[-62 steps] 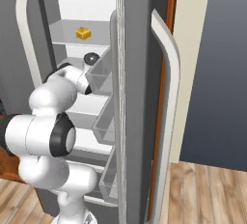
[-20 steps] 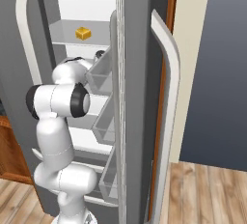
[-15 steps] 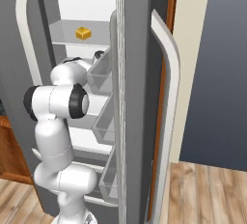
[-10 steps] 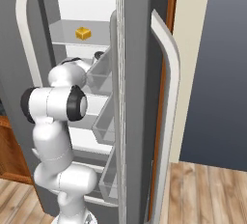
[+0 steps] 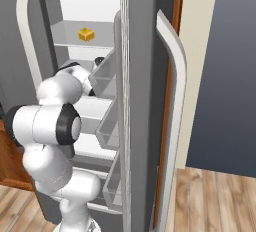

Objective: Retrieve the sausage and cheese from the fridge and place them on the cutting board on the counter.

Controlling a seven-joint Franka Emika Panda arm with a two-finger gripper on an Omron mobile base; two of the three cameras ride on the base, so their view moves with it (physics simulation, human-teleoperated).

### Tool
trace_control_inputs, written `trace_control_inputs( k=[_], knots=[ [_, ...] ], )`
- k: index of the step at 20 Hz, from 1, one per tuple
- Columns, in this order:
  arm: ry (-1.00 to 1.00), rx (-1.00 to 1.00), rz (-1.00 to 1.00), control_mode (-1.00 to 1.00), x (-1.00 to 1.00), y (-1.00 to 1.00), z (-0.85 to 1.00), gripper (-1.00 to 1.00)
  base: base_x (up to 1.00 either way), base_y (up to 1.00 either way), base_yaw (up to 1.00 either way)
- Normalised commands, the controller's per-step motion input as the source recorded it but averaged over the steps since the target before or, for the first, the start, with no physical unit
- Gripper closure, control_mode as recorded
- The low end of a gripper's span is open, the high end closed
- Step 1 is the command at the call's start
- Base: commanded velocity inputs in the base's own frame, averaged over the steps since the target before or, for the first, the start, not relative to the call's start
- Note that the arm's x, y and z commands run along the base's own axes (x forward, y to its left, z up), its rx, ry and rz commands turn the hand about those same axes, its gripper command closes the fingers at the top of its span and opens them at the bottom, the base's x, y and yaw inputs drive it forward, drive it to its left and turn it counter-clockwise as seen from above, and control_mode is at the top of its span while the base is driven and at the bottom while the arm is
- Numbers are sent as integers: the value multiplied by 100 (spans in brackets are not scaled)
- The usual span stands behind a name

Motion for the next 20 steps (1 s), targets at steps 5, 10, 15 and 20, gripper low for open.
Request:
trace_control_inputs(
  k=[5, 10, 15, 20],
  knots=[
    [-4, 0, 7, -100, -62, 0, 43, 100, 0, 0, 0],
    [-3, -4, 2, -100, -66, -1, 41, 100, 0, 0, 0],
    [-1, -4, -2, -100, -65, -8, 38, 100, 0, 0, 0],
    [0, 0, -26, -100, -54, -20, 32, 100, 0, 0, 0]
  ],
)
